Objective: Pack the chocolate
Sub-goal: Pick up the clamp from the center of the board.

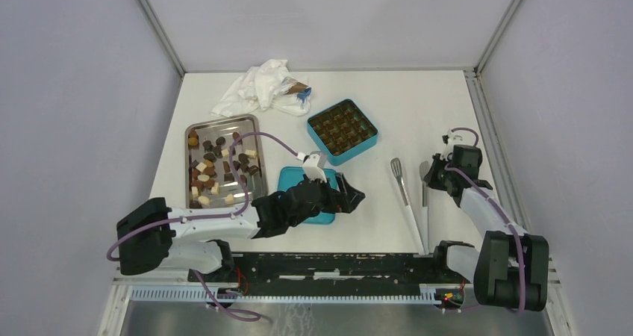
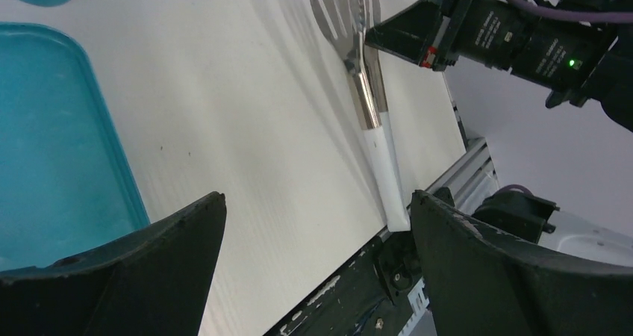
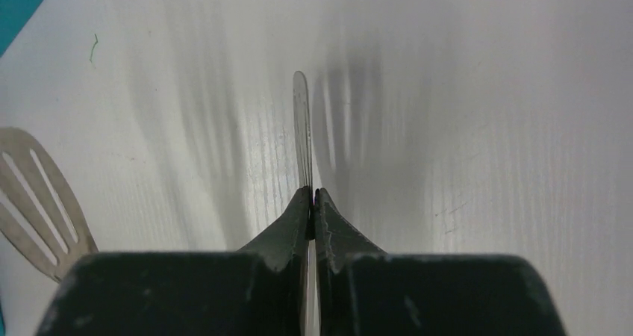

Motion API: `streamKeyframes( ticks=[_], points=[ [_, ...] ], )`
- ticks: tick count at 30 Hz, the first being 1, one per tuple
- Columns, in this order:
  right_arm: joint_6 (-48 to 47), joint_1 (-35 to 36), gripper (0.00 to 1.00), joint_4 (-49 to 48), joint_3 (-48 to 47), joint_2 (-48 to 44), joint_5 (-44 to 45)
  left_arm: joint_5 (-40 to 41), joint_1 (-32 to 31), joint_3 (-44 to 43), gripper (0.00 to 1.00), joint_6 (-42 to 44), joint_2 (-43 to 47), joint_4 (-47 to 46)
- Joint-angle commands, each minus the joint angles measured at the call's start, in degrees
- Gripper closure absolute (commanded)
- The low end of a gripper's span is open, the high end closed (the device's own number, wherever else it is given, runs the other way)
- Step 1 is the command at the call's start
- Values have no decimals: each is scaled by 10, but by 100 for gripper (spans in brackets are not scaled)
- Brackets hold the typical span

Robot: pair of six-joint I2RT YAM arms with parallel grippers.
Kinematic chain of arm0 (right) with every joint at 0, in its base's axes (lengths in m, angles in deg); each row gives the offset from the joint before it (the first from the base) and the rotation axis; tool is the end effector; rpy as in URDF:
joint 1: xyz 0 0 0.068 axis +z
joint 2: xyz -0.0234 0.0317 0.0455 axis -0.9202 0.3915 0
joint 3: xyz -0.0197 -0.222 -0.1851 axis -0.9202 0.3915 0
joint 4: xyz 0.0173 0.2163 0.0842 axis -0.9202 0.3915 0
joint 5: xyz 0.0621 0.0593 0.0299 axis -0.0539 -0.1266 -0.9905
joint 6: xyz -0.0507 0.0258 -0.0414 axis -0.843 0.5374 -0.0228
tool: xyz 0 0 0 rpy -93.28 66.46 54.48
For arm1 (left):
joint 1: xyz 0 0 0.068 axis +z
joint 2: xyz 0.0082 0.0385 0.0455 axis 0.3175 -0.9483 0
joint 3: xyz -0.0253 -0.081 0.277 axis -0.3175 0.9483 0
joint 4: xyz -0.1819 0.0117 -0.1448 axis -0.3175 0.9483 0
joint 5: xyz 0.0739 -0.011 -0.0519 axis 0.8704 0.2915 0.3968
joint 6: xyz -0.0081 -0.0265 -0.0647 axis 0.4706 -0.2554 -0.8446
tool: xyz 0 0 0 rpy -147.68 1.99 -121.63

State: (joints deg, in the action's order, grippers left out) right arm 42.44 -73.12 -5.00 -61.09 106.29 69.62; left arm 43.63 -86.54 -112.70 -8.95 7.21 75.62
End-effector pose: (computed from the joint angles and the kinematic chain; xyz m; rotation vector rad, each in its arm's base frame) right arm 0.1938 -0.0101 0.1850 0.2757 2.3921 0.2677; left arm 0.1176 -0.2372 0.2594 0.0198 2.0841 -1.0229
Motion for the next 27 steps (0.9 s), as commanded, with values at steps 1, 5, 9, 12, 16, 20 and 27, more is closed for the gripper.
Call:
streamKeyframes(
  ticks=[1,5,9,12,16,20,27],
  points=[
    [19,-25,95,-36,-18,-32,-47,-61,-4,59,1,53,29,-172],
    [43,-70,98,-56,-14,-52,-151,-122,-5,94,1,70,31,-290],
    [89,-106,99,-88,-17,-64,-279,-162,-4,124,2,102,42,-393],
    [129,-108,100,-110,-37,-61,-348,-189,-4,131,4,140,58,-426],
    [240,-105,100,-193,-47,-50,-431,-228,-4,117,8,190,68,-429],
    [318,-83,100,-274,-46,-48,-468,-235,-1,100,8,205,61,-406],
    [402,-29,100,-373,-47,-61,-484,-291,27,71,7,188,12,-454]
  ],
)
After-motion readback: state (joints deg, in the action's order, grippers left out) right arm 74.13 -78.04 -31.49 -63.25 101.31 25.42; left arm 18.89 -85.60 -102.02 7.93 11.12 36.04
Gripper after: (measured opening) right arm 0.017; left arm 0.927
